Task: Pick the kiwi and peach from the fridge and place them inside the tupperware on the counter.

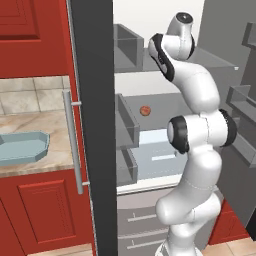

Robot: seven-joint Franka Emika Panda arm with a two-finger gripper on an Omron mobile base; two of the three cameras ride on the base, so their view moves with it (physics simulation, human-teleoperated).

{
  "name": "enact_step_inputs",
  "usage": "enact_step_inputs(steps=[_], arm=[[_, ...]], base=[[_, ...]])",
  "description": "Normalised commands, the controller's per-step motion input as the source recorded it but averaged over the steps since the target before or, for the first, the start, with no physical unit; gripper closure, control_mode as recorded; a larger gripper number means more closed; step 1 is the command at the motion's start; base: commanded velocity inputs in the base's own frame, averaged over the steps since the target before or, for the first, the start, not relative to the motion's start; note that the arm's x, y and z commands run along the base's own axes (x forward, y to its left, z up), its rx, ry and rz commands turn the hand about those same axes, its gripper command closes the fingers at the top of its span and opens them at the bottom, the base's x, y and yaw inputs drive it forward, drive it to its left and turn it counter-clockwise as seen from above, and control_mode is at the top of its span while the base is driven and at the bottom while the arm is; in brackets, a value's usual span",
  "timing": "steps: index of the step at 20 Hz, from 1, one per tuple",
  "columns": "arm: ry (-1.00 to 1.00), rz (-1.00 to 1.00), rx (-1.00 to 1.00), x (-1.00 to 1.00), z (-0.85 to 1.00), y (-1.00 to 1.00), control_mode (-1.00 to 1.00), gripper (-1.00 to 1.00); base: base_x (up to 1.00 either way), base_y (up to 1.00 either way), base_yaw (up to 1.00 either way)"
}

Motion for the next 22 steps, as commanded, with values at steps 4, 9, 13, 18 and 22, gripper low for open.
enact_step_inputs(steps=[4,9,13,18,22], arm=[[0.00,0.03,0.00,-1.00,-0.31,-0.01,-1.00,1.00],[-0.01,0.09,0.00,-1.00,-0.19,0.00,-1.00,1.00],[0.00,0.11,0.00,-1.00,-0.26,0.15,-1.00,1.00],[0.02,0.06,-0.01,-1.00,-0.20,0.16,-1.00,1.00],[0.04,0.05,-0.02,-0.75,-0.22,0.11,1.00,1.00]], base=[[0.00,0.00,0.00],[0.00,0.00,0.00],[0.00,0.00,0.00],[0.00,0.00,0.00],[-0.25,0.03,0.02]])
